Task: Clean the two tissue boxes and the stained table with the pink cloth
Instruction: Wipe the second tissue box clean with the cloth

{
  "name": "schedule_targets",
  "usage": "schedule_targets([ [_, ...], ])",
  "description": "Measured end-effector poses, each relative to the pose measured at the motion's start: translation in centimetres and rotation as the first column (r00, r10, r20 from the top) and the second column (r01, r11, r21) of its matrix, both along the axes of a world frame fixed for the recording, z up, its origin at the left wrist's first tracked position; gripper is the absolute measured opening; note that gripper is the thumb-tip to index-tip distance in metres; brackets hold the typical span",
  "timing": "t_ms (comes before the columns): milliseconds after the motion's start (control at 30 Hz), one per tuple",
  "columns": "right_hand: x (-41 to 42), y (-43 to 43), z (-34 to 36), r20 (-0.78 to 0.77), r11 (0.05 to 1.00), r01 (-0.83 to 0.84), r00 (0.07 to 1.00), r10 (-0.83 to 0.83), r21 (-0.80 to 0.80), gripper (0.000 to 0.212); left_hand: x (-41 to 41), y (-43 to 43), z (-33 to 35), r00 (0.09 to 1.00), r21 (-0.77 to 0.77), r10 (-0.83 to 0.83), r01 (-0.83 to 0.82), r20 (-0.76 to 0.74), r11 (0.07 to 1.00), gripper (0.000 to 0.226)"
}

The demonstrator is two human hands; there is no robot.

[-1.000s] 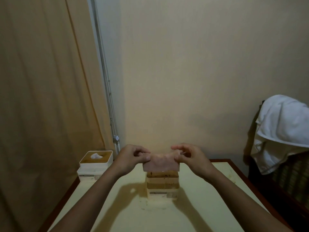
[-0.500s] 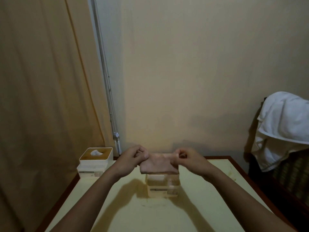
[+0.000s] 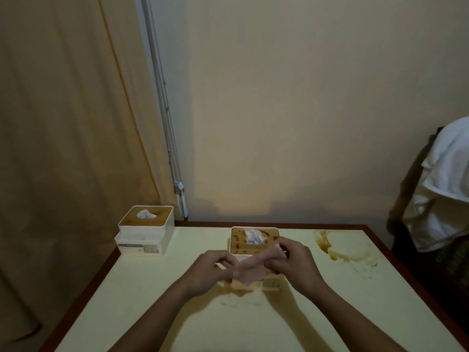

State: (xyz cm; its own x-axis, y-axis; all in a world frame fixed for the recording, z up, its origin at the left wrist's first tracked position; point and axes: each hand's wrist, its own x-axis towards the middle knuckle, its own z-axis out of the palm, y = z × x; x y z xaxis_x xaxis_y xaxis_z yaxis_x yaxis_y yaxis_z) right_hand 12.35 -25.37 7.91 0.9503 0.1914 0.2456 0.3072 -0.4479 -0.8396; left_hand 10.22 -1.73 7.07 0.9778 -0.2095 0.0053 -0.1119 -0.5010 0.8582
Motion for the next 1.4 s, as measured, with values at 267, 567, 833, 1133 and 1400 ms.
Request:
schedule_targets([
  [267, 2.9, 2.6, -3.1, 0.288, 0.969, 0.069, 0.958, 0.003, -0.239, 0.034, 5.4, 1.7, -2.8, 0.959, -0.062, 0.253, -0.247, 0.129, 0.967, 0.012],
  [567, 6.0, 4.8, -8.0, 0.596, 0.82, 0.271, 0.796, 0.104, -0.504, 0.032, 12.5, 0.0, -7.2, 0.986, 0.014, 0.136, -0.138, 0.098, 0.99, 0.047],
  [833, 8.0, 6.6, -8.5, 0.637, 0.842, 0.238, 0.756, 0.153, -0.484, 0.03, 13.2, -0.3, -9.0, 0.945, 0.1, 0.193, -0.226, 0.264, 0.969, 0.041],
  [1133, 8.2, 2.9, -8.4, 0.534, 0.732, 0.199, 0.805, 0.256, -0.651, 0.026, 12.7, -0.6, -9.4, 0.927, 0.184, 0.196, -0.264, 0.318, 0.947, 0.043],
  [1400, 7.2, 3.6, -6.6, 0.52, 0.908, 0.092, 0.841, 0.149, -0.409, 0.017, 12.5, -1.0, -9.2, 0.916, 0.27, 0.199, -0.301, 0.349, 0.915, 0.043],
])
